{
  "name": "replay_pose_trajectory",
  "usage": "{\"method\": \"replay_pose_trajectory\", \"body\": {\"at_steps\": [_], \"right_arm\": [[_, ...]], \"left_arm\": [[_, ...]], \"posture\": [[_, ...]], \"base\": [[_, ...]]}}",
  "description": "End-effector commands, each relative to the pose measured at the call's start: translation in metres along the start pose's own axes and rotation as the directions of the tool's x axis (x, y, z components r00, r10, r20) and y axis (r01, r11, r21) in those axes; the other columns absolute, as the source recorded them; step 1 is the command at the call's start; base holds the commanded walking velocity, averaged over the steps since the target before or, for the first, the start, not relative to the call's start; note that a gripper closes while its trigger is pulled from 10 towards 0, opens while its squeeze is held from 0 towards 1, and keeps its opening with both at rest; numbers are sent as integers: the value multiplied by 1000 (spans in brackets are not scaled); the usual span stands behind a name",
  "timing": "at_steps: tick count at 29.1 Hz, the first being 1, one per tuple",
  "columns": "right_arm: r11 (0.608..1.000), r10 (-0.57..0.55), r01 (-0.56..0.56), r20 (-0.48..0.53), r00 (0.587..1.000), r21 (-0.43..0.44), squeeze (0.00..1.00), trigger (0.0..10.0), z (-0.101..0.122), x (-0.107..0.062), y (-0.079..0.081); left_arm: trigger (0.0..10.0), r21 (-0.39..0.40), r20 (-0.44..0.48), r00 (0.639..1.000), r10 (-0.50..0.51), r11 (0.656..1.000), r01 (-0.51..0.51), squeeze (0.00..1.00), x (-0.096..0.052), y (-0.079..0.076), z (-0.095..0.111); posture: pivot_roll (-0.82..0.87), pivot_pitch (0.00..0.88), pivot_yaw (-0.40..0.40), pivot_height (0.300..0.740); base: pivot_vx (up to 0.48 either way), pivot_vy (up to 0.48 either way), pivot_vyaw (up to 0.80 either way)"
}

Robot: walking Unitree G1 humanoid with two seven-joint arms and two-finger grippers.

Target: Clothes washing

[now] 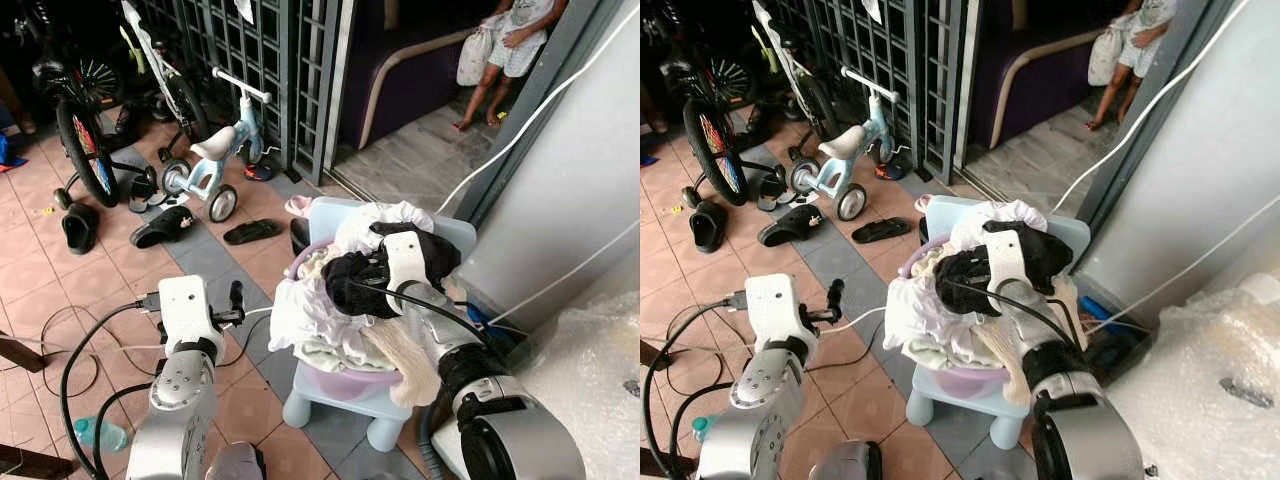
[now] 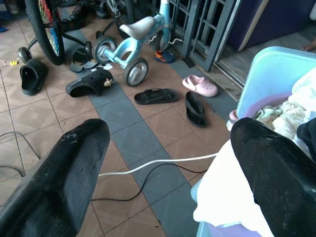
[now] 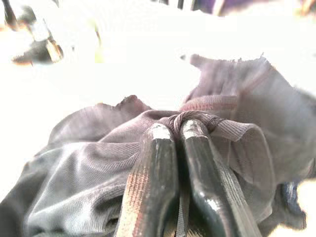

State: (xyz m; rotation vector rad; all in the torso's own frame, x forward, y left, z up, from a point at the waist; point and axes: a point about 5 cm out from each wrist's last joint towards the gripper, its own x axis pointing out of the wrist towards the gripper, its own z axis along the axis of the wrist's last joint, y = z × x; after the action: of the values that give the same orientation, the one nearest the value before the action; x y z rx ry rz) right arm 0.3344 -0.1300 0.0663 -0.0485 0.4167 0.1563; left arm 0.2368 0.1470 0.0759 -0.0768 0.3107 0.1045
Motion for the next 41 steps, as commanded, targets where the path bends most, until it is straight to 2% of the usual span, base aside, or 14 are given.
{"method": "replay_pose_trajectory", "body": {"at_steps": [1,2,3,4,5,6,7,9,11,14,20,26,41], "right_arm": [[999,29,-35,135,990,38,0,0,22,-12,-6],[998,47,-56,190,981,42,0,0,29,-20,-8],[998,47,-56,190,981,42,0,0,29,-20,-8],[997,56,-68,240,969,43,0,0,35,-31,-13],[997,45,-61,296,954,45,0,0,40,-51,-22],[998,41,-57,307,951,42,0,7294,39,-59,-26],[999,32,-44,320,947,30,0,10000,38,-64,-28],[999,6,-16,325,946,28,0,10000,35,-70,-32],[997,-23,0,320,947,73,0,10000,30,-74,-33],[998,-35,19,321,947,54,0,10000,30,-77,-30],[999,-5,-9,330,944,41,0,10000,35,-75,-17],[999,-3,-9,331,944,33,0,10000,38,-71,-17],[999,-16,6,328,945,31,0,10000,37,-69,-18]], "left_arm": [[10000,18,26,1000,-15,1000,14,0,5,-3,3],[10000,30,37,999,-13,999,12,0,7,-3,4],[10000,30,37,999,-13,999,12,0,7,-3,4],[10000,38,46,999,-14,999,12,0,10,-3,5],[10000,40,54,998,-20,999,18,0,15,-4,7],[10000,39,55,998,-31,999,29,0,17,-5,7],[10000,39,55,998,-42,998,40,0,18,-8,6],[10000,47,62,996,-67,997,64,0,20,-12,8],[10000,55,81,992,-94,994,89,0,23,-18,11],[10000,56,85,990,-108,993,104,0,26,-22,12],[10000,53,88,991,-101,994,97,0,30,-21,10],[10000,40,92,992,-92,995,89,0,29,-20,9],[10000,38,85,992,-98,995,95,0,28,-20,7]], "posture": [[-4,0,-37,740],[-4,0,-37,740],[-4,0,-37,740],[-25,0,-31,740],[-51,0,-20,740],[-58,0,-16,740],[-61,0,-14,740],[-73,0,-5,740],[-76,0,-1,740],[-78,0,8,740],[-71,0,7,740],[-55,0,-1,740],[-56,0,2,740]], "base": [[0,0,0],[0,0,0],[0,0,0],[0,0,0],[0,0,0],[0,0,0],[0,0,0],[0,0,0],[0,0,-375],[0,0,-760],[0,-40,-756],[0,-262,-755],[0,-266,-98]]}}
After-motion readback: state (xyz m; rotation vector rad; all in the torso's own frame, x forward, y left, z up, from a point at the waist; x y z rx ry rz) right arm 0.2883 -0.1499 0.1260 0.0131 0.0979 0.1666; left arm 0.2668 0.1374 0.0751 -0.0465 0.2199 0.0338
